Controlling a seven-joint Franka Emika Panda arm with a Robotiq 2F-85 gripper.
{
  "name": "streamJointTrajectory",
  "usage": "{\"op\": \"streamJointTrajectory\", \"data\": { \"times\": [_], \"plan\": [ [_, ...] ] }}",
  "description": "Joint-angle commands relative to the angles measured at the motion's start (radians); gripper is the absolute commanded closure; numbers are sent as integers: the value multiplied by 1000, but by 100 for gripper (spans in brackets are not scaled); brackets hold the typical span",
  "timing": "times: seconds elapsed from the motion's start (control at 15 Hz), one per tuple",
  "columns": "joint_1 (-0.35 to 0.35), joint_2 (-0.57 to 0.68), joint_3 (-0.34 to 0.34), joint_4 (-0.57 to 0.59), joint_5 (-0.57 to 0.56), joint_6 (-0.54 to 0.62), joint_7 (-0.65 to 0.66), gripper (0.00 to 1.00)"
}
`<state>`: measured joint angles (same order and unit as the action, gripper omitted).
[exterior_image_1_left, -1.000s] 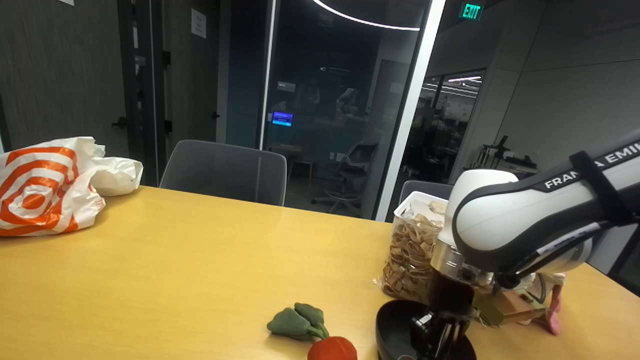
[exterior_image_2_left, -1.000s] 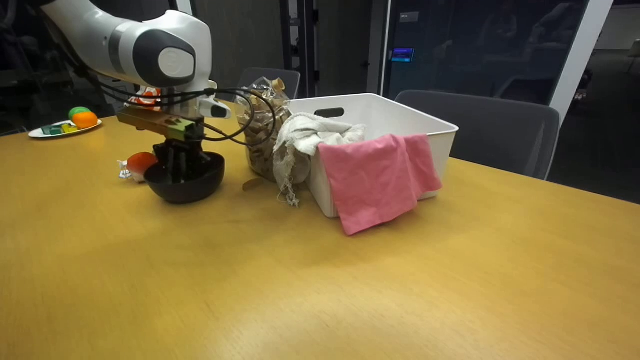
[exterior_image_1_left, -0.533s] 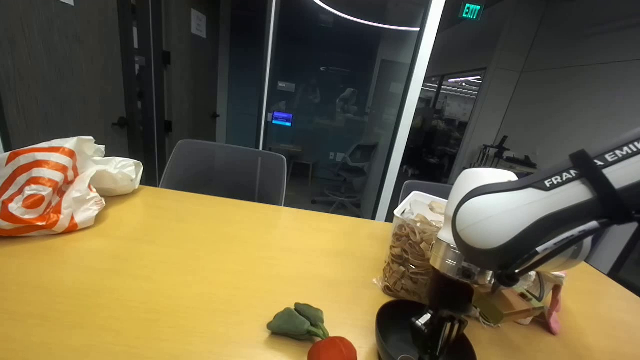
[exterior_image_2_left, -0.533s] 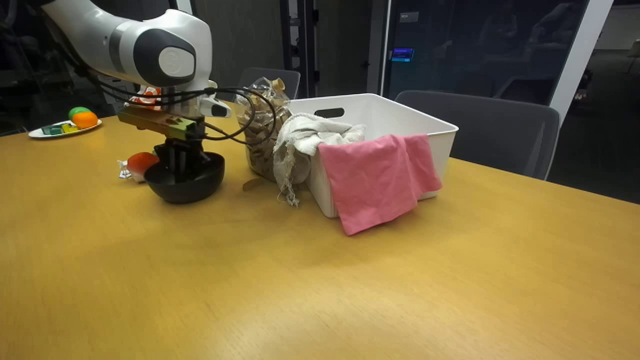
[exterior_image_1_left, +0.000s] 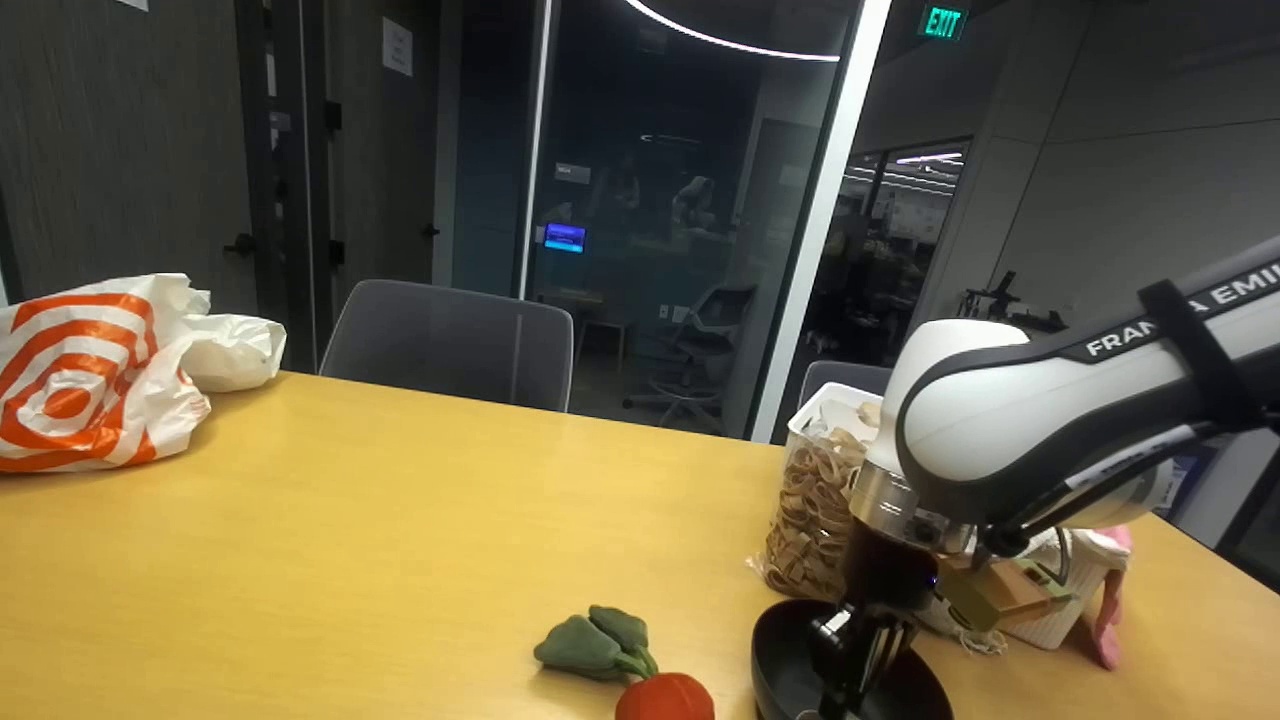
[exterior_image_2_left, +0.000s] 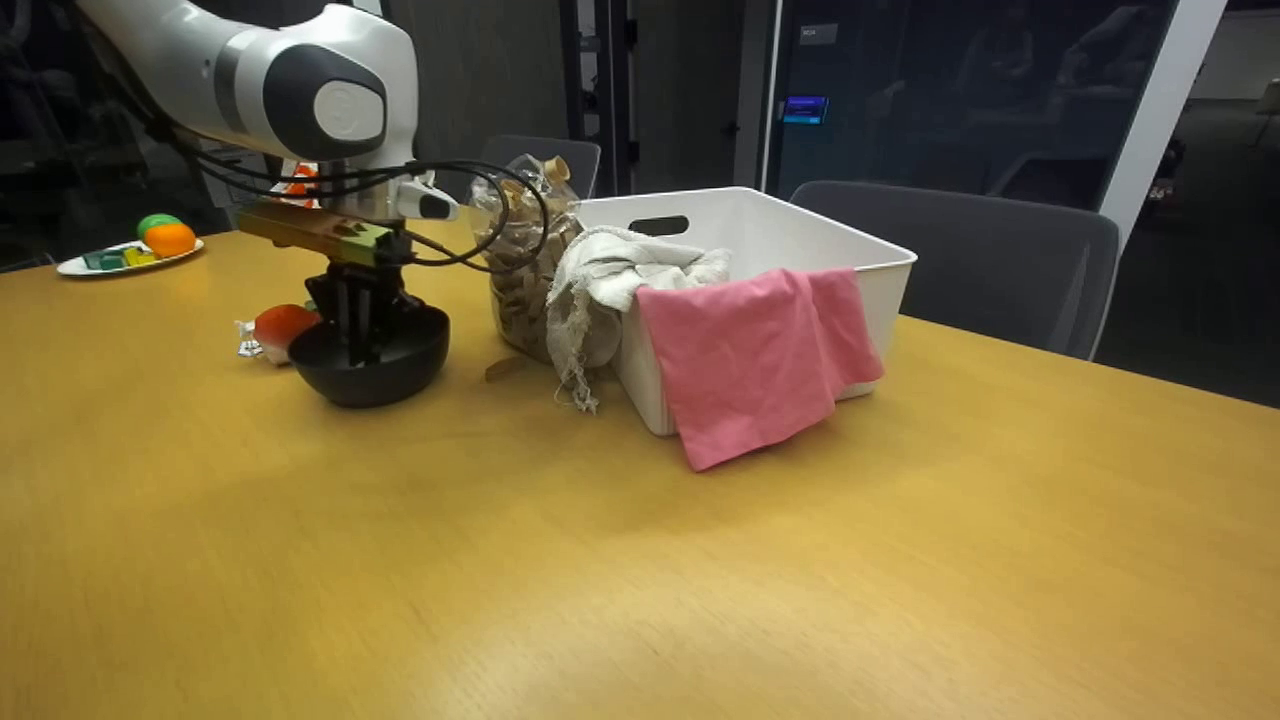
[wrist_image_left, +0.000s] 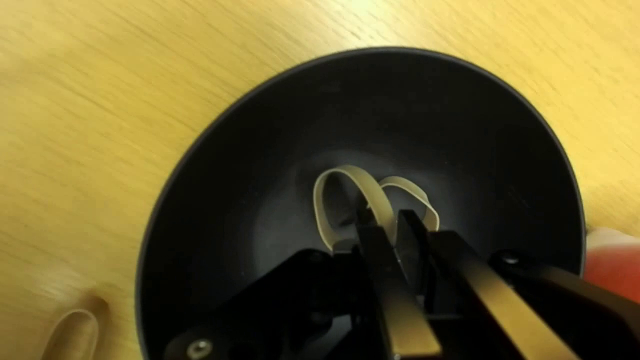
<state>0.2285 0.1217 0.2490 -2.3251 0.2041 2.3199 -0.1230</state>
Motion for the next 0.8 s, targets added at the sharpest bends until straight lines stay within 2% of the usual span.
{"op": "streamJointTrajectory", "data": {
  "times": [0.0,0.4,0.47,0.6,0.67,0.73],
  "plan": [
    [3,31,5,30,-18,4,-22,51],
    [9,70,7,36,-95,28,-29,5],
    [9,75,9,36,-101,30,-33,1],
    [10,85,11,35,-110,40,-40,0],
    [11,85,10,33,-116,44,-41,27],
    [11,85,11,34,-121,40,-46,25]
  ]
}}
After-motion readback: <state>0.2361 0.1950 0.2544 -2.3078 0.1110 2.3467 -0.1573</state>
